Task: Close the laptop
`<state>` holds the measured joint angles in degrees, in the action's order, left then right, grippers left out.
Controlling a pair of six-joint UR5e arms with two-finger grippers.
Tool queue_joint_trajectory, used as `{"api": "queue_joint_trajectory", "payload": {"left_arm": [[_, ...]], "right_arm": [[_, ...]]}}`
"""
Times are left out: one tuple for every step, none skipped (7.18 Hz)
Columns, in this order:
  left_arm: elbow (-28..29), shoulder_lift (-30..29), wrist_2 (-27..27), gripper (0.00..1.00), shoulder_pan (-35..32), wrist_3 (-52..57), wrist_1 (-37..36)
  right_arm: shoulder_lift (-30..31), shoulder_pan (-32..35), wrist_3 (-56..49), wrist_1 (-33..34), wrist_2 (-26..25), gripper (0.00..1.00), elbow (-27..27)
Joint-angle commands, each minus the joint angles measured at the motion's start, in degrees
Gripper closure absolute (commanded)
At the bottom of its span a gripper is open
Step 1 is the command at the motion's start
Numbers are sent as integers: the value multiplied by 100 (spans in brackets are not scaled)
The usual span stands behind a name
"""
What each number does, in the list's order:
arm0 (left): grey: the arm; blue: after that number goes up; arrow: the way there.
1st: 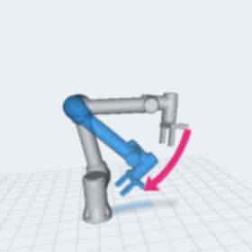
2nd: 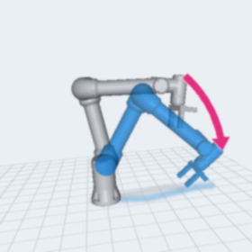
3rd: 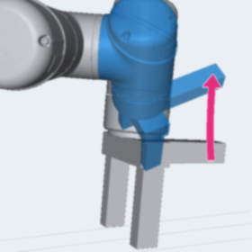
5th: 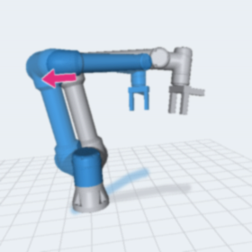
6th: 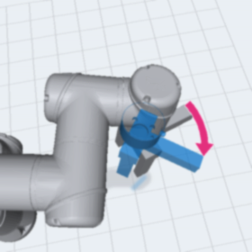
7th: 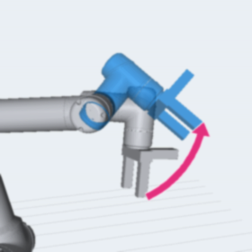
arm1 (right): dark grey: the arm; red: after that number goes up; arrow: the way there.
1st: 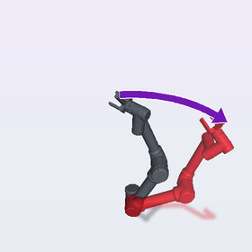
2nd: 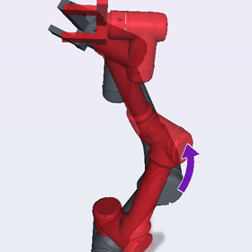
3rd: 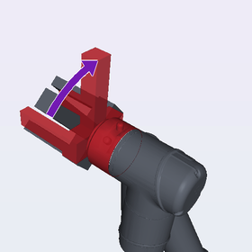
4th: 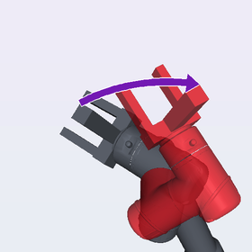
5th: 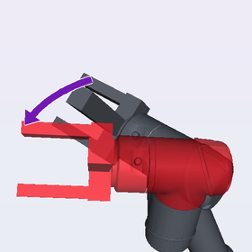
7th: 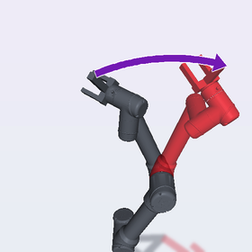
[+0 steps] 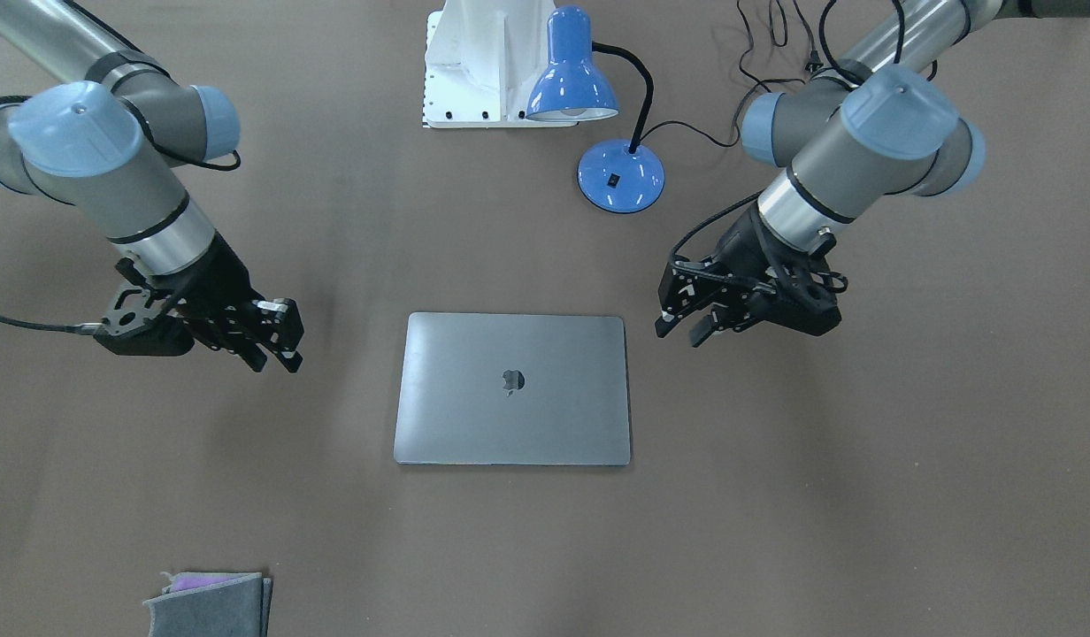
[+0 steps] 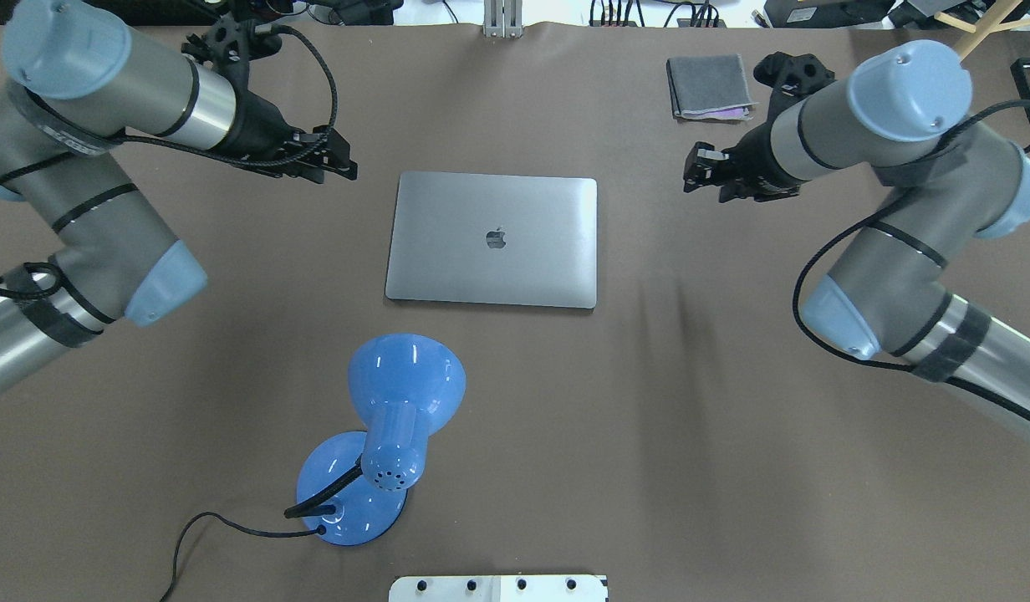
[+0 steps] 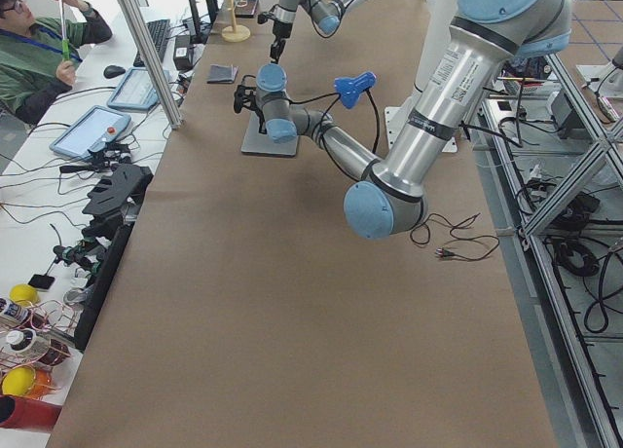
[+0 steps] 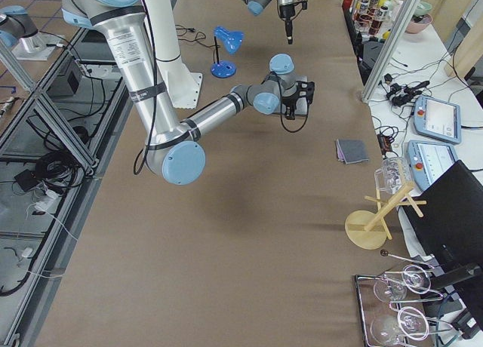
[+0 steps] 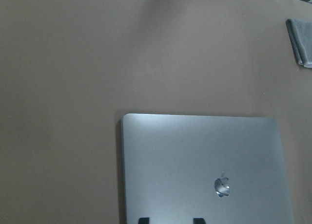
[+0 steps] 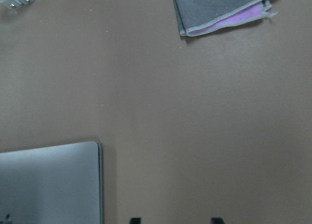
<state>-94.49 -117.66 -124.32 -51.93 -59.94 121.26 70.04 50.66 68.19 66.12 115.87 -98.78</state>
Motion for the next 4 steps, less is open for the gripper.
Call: {"api": "queue_joint_trajectory", "payload": {"left_arm": [[-960, 758, -154, 1, -596, 1818, -1631], [-1288, 884, -154, 1, -964, 2680, -2450], [-1430, 1146, -154, 1, -1395, 3881, -3049], [-1458, 1470, -162, 1, -1877, 4876, -3264]], "right_arm": [[1024, 688, -1293, 392, 435, 0, -545], [1595, 1083, -2030, 393, 437, 0, -642], [2175, 1531, -3073, 393, 437, 0, -669], [2607, 2014, -3953, 393, 445, 0, -669]]}}
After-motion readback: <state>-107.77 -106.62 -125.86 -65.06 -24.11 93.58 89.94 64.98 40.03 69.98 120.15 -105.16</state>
